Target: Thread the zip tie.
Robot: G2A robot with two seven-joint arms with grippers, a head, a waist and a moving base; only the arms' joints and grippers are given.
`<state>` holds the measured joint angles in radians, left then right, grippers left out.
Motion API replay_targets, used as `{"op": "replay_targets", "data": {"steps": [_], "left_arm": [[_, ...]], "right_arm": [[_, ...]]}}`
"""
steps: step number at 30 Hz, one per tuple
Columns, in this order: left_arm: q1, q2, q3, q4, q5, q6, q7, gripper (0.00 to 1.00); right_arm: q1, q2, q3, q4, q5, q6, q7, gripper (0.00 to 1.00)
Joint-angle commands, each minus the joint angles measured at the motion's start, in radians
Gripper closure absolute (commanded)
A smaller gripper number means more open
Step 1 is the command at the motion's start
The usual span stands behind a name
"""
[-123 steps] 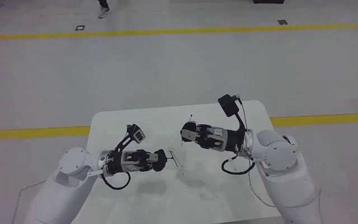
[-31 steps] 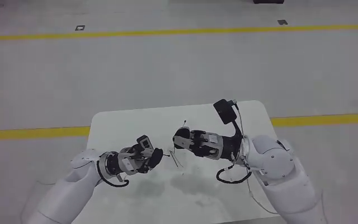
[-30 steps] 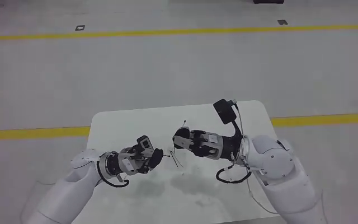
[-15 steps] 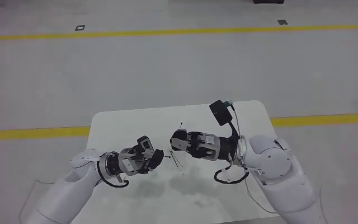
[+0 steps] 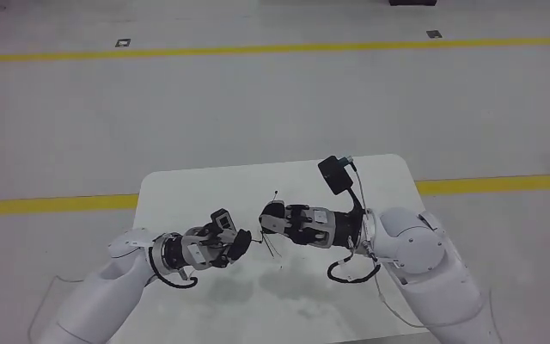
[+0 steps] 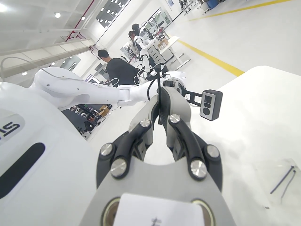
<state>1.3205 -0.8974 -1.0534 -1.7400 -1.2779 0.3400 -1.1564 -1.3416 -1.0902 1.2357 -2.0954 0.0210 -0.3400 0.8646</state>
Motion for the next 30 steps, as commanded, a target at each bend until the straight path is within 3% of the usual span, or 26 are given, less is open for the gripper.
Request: {"op": "replay_targets", "data": {"steps": [1, 30], "left_arm": [[0.0, 0.0, 0.0, 0.0, 0.001, 0.0, 0.0, 1.0], [0.0, 0.0, 0.0, 0.0, 0.001, 0.0, 0.0, 1.0]], "right_arm": [[0.001, 0.0, -0.001, 0.001, 0.0, 0.0, -0.003, 1.0], [0.01, 0.008, -0.019, 0.013, -0.004, 0.0, -0.012, 1.0]]}}
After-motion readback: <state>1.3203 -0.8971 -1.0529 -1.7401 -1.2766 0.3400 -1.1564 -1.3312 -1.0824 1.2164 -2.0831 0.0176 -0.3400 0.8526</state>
